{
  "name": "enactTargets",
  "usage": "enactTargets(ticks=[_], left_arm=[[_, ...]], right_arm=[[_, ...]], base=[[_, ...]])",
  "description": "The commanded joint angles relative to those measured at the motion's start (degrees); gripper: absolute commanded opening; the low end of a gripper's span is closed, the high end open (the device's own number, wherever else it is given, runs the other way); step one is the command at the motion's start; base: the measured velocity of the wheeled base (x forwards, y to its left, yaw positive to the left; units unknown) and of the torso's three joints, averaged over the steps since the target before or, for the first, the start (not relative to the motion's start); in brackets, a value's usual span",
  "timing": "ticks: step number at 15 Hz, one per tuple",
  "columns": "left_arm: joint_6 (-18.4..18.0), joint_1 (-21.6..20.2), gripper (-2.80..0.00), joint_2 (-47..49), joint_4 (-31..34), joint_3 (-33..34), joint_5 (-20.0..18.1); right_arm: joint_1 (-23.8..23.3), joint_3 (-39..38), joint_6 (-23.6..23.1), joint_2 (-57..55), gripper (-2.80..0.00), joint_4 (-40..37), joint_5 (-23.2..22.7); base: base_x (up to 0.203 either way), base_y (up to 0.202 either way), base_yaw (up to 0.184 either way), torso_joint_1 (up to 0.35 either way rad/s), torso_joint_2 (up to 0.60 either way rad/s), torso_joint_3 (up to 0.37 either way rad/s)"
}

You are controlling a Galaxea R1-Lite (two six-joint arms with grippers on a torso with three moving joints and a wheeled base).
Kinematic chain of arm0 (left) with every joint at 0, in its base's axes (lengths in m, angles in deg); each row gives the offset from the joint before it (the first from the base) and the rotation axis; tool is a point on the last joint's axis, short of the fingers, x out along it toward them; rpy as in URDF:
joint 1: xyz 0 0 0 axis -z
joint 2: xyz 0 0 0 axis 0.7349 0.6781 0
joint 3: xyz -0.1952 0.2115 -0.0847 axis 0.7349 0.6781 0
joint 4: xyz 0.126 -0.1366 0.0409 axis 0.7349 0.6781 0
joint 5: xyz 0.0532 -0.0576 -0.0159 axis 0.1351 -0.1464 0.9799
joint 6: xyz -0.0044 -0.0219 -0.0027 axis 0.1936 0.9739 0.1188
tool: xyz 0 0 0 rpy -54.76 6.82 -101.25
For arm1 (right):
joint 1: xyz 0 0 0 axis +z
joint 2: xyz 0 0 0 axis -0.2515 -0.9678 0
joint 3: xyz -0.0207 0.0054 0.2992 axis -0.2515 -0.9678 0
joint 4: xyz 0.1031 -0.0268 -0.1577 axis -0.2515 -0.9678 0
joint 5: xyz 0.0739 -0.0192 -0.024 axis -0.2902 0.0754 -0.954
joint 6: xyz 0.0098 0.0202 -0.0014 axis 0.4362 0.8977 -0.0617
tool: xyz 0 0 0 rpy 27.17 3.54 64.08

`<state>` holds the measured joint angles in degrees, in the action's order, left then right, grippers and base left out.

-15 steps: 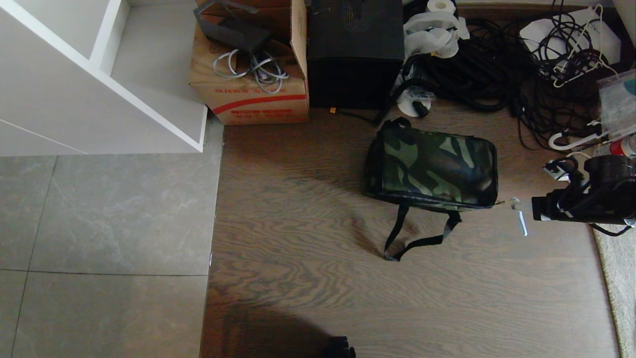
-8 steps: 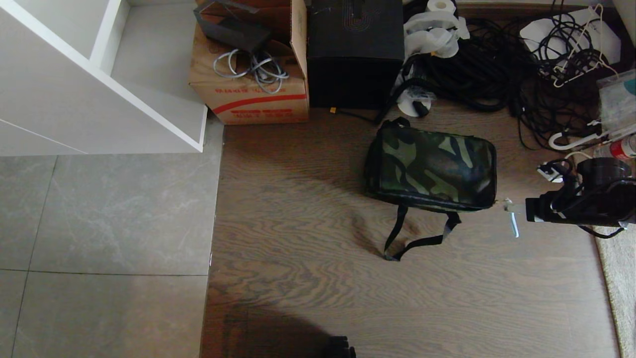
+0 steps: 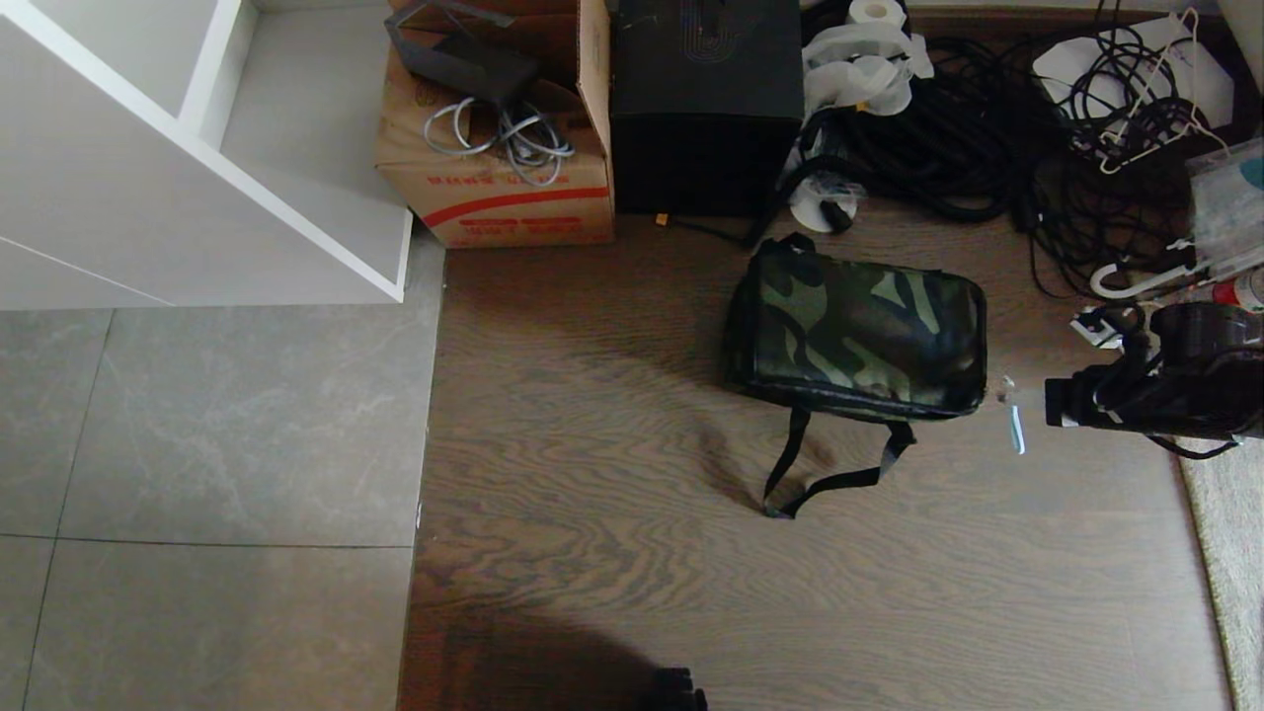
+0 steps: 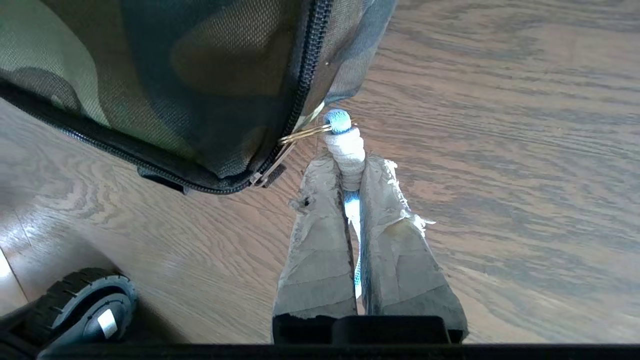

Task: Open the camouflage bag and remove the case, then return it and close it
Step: Open the top of the storage box

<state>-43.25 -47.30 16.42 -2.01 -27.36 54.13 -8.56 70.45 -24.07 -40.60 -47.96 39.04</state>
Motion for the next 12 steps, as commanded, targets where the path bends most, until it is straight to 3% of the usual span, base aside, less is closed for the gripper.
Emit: enactTargets(ticks=[1,8,10,12], left_arm=[[0.0,0.0,-2.80,0.1,0.0,0.5,0.0],[0.0,0.0,-2.80,0.0,0.0,0.5,0.0],[0.0,0.0,-2.80,0.0,0.0,0.5,0.0],[0.0,-0.1,-2.80,0.1,0.0,0.5,0.0]], right_arm=[[0.0,0.0,0.1,0.4,-2.80,0.1,-0.4],[-0.1,2.1,3.4,1.1,-2.80,0.1,-0.7],[-0.1,3.9,5.9,1.0,-2.80,0.0,-0.7],[0.0,5.6,11.8,1.1,-2.80,0.1,-0.7]], base=[[0.000,0.000,0.000,0.000,0.00,0.000],[0.000,0.000,0.000,0.000,0.00,0.000],[0.000,0.000,0.000,0.000,0.00,0.000],[0.000,0.000,0.000,0.000,0.00,0.000]])
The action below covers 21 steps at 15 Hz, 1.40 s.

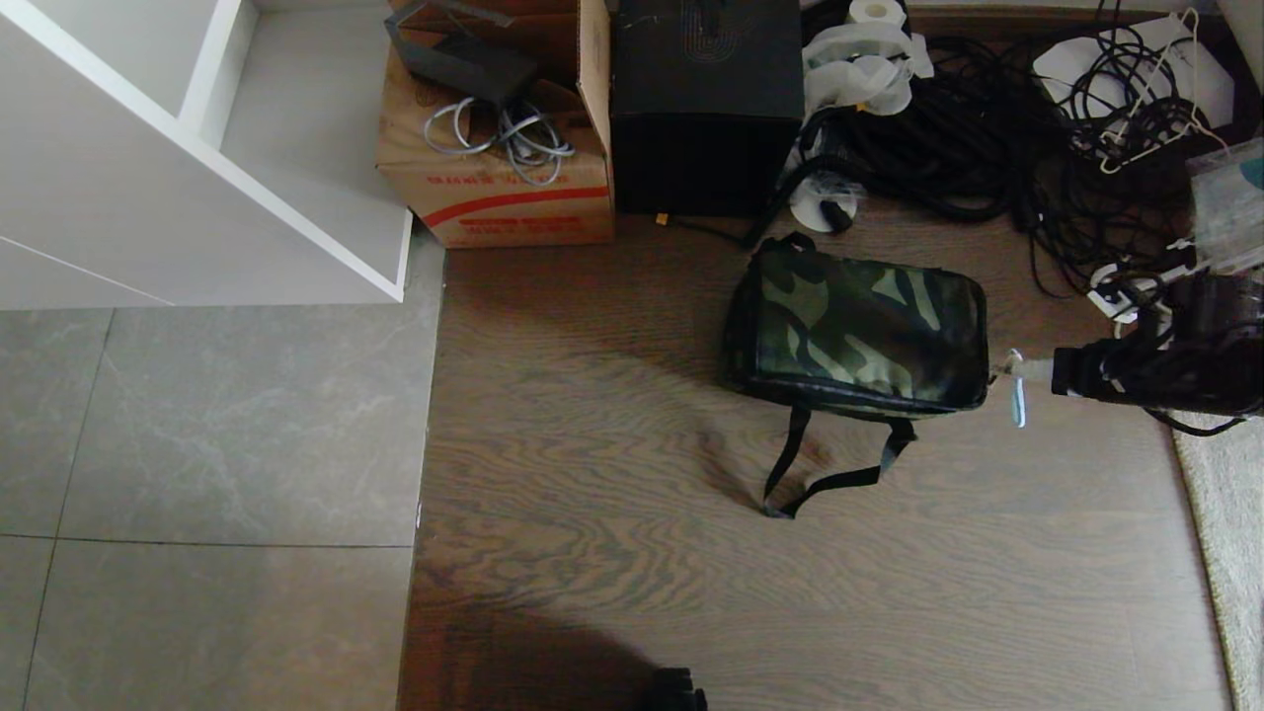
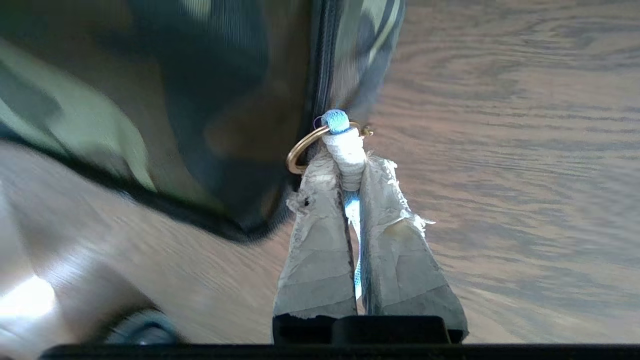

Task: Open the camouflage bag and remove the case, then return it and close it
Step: Open the top of the storage box

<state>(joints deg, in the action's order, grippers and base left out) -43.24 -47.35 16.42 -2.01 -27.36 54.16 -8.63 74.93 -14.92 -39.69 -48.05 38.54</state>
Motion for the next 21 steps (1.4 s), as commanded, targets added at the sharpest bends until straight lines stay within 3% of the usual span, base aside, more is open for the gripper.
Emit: enactTargets(ticks=[1,4,9,15,21], left_arm=[[0.0,0.0,-2.80,0.1,0.0,0.5,0.0],[0.0,0.0,-2.80,0.1,0.0,0.5,0.0],[0.0,0.0,-2.80,0.0,0.0,0.5,0.0],[0.0,0.0,-2.80,0.0,0.0,0.5,0.0],[0.0,0.0,-2.80,0.1,0.0,0.5,0.0]], right_arm=[[0.2,1.8,5.5,0.6,-2.80,0.1,-0.3],[0.2,3.1,6.6,0.1,-2.80,0.2,-0.3],[1.0,6.5,16.6,-1.6,-2.80,4.2,-0.1],[1.4,8.0,17.0,-3.3,-2.80,3.7,-0.2],[1.4,9.3,22.5,-4.0,-2.80,1.2,-2.6]], base=[[0.000,0.000,0.000,0.000,0.00,0.000],[0.000,0.000,0.000,0.000,0.00,0.000],[0.000,0.000,0.000,0.000,0.00,0.000],[0.000,0.000,0.000,0.000,0.00,0.000],[0.000,0.000,0.000,0.000,0.00,0.000]])
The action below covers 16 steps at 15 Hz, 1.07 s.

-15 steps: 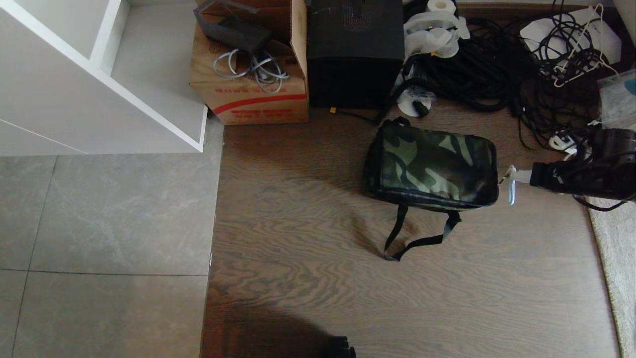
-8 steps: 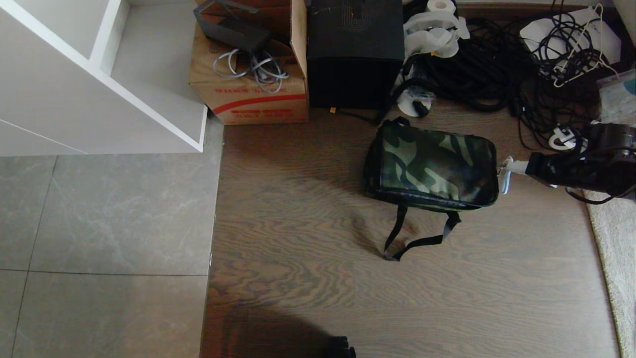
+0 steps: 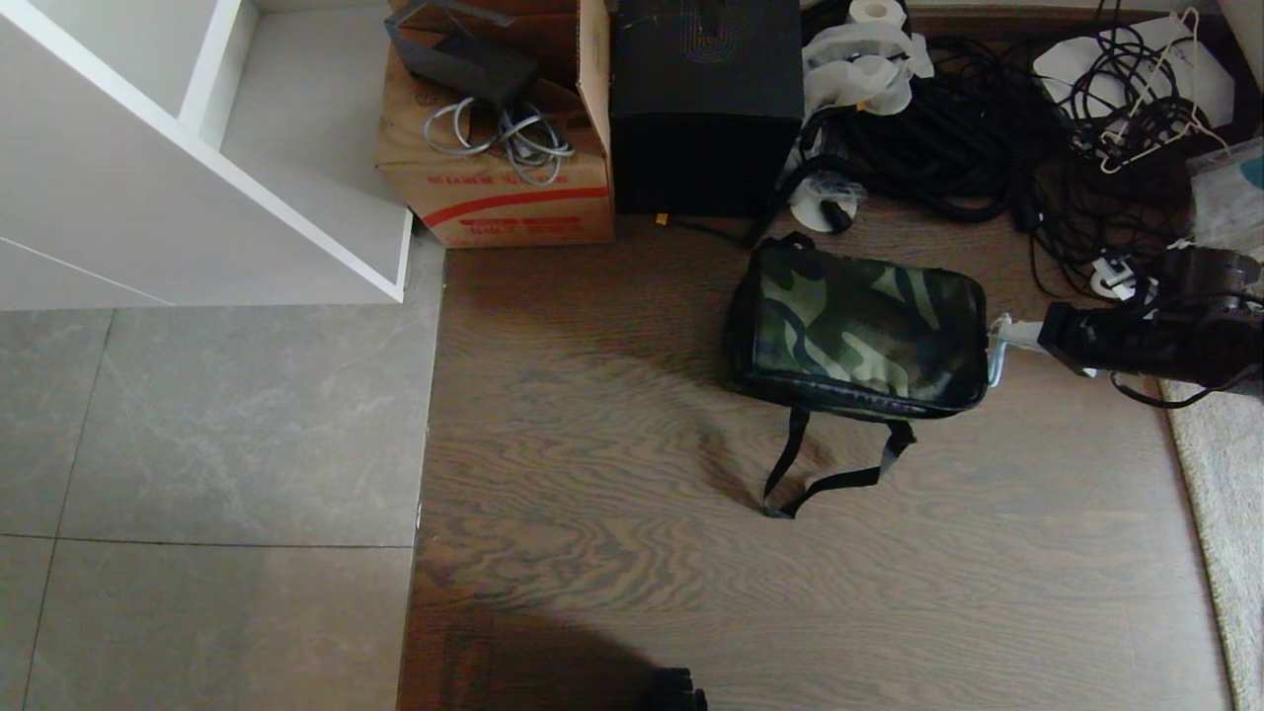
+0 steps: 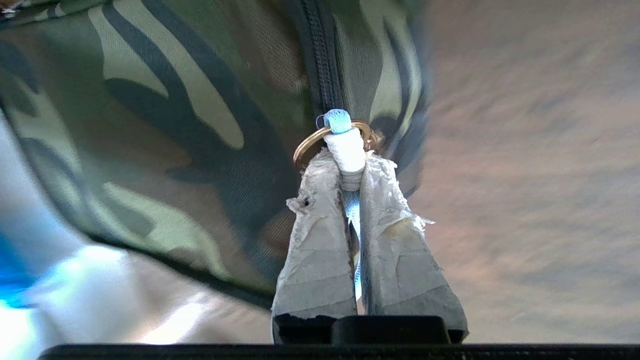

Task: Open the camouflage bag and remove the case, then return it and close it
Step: Open the top of the storage box

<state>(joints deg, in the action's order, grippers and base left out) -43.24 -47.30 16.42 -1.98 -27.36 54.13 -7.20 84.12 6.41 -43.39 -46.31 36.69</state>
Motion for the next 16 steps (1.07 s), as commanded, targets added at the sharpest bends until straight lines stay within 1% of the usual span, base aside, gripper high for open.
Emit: enactTargets(ticks=[1,2,4,5,9,15,16], left_arm=[[0.0,0.0,-2.80,0.0,0.0,0.5,0.0],[0.0,0.0,-2.80,0.0,0.0,0.5,0.0],[0.0,-0.1,-2.80,0.0,0.0,0.5,0.0],[0.0,0.0,-2.80,0.0,0.0,0.5,0.0],[0.0,0.0,-2.80,0.0,0.0,0.5,0.0],[0.0,0.0,-2.80,0.0,0.0,0.5,0.0],[0.0,-0.1,-2.80,0.0,0.0,0.5,0.0]], right_arm=[[0.0,0.2,3.0,-0.2,-2.80,-1.1,-1.7],[-0.1,0.1,4.2,-0.2,-2.80,-1.1,-3.0],[-0.7,0.0,4.6,0.0,-2.80,-1.2,-5.3],[-1.4,-0.4,4.8,0.3,-2.80,-1.3,-7.6],[-2.4,-0.4,4.8,0.2,-2.80,-3.9,-8.3],[-3.0,0.3,4.5,-0.6,-2.80,-4.2,-7.9],[-3.0,0.6,4.5,-0.7,-0.64,-4.1,-7.7]], base=[[0.000,0.000,0.000,0.000,0.00,0.000],[0.000,0.000,0.000,0.000,0.00,0.000],[0.000,0.000,0.000,0.000,0.00,0.000],[0.000,0.000,0.000,0.000,0.00,0.000],[0.000,0.000,0.000,0.000,0.00,0.000],[0.000,0.000,0.000,0.000,0.00,0.000],[0.000,0.000,0.000,0.000,0.00,0.000]])
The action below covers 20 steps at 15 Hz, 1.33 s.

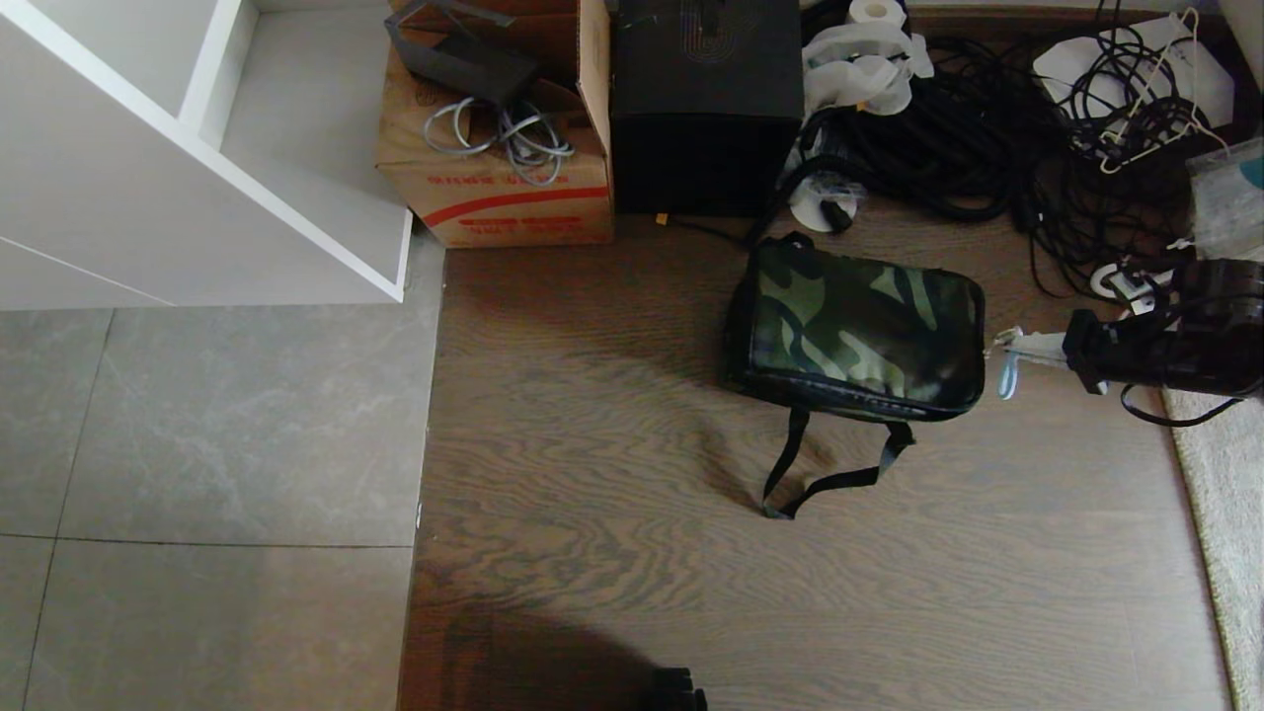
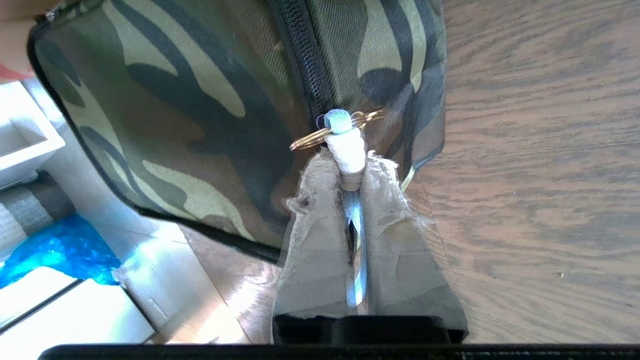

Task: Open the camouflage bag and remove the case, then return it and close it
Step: Open the top of the storage box

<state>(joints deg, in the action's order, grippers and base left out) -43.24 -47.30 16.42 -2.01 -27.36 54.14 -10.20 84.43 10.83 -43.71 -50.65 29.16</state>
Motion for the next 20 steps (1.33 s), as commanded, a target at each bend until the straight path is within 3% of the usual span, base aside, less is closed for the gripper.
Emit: enactTargets(ticks=[1,5,12,17,20], left_arm=[[0.0,-0.1,-2.80,0.1,0.0,0.5,0.0],[0.0,0.0,-2.80,0.1,0.0,0.5,0.0],[0.0,0.0,-2.80,0.0,0.0,0.5,0.0],[0.0,0.0,-2.80,0.1,0.0,0.5,0.0],[0.0,0.0,-2.80,0.1,0.0,0.5,0.0]], right_arm=[[-0.3,0.2,-0.5,-0.4,0.00,0.9,-0.3],[-0.5,-1.6,-4.5,-0.7,0.00,0.8,-0.2],[-4.4,-8.9,-29.2,-0.4,0.00,-1.0,0.0],[-6.7,-14.2,-51.5,-2.6,0.00,1.1,0.9],[-6.5,-15.5,-52.9,-5.0,0.00,11.8,1.0]], base=[[0.000,0.000,0.000,0.000,0.00,0.000],[0.000,0.000,0.000,0.000,0.00,0.000],[0.000,0.000,0.000,0.000,0.00,0.000],[0.000,0.000,0.000,0.000,0.00,0.000],[0.000,0.000,0.000,0.000,0.00,0.000]])
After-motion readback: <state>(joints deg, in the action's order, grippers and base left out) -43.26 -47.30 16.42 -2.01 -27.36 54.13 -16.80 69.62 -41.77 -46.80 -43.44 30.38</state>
